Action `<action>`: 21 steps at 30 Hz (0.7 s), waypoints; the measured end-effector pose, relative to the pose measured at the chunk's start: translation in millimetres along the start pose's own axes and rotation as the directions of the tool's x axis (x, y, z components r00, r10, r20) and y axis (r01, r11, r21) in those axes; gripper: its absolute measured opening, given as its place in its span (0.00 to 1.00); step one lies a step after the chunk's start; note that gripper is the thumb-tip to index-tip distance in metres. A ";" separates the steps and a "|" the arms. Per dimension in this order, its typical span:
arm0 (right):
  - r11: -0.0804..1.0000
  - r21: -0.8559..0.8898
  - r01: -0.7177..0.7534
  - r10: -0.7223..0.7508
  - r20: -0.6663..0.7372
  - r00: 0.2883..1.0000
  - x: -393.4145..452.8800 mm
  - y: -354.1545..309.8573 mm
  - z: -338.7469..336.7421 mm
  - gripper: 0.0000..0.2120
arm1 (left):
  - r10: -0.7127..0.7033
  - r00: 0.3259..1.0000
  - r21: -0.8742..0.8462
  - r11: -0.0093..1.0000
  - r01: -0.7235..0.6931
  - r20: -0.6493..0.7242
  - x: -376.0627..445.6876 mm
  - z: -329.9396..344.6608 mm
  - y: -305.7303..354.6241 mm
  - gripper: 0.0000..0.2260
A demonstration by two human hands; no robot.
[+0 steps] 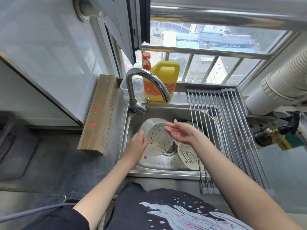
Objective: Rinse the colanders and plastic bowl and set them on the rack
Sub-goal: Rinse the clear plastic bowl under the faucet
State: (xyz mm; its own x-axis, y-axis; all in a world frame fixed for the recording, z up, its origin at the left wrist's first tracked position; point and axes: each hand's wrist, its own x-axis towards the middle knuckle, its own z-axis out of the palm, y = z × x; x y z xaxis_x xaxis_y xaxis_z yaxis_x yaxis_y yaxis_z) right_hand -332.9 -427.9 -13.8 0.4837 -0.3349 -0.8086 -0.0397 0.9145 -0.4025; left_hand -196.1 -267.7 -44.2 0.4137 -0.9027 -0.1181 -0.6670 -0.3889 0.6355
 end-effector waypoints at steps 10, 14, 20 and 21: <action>0.906 -0.249 0.344 -0.346 0.037 0.938 -40.9 -108.9 35.1 0.15 | -0.298 0.950 -0.644 0.710 0.284 0.091 38.1 -35.3 18.0 0.11; 0.741 -0.316 0.592 -0.619 0.021 0.785 -38.7 -142.5 66.0 0.14 | -0.284 0.950 -0.697 0.654 0.293 0.133 46.9 -53.9 23.6 0.11; 0.127 -0.689 0.713 -0.816 0.337 0.470 -15.6 -179.8 128.5 0.13 | -0.225 0.959 -0.738 0.615 0.278 0.174 52.5 -64.0 26.9 0.12; 0.022 -0.718 0.696 -0.779 0.424 0.463 -10.9 -184.9 139.4 0.13 | -0.222 0.960 -0.753 0.599 0.274 0.173 53.2 -65.8 28.8 0.12</action>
State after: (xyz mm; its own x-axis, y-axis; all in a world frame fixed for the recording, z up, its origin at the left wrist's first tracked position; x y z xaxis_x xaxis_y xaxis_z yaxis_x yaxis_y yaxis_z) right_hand -209.0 -561.8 129.2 0.6255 -0.7708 0.1212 -0.2922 -0.3755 -0.8796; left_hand -152.5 -314.9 18.0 0.4380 -0.8117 -0.3865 0.1805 -0.3418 0.9223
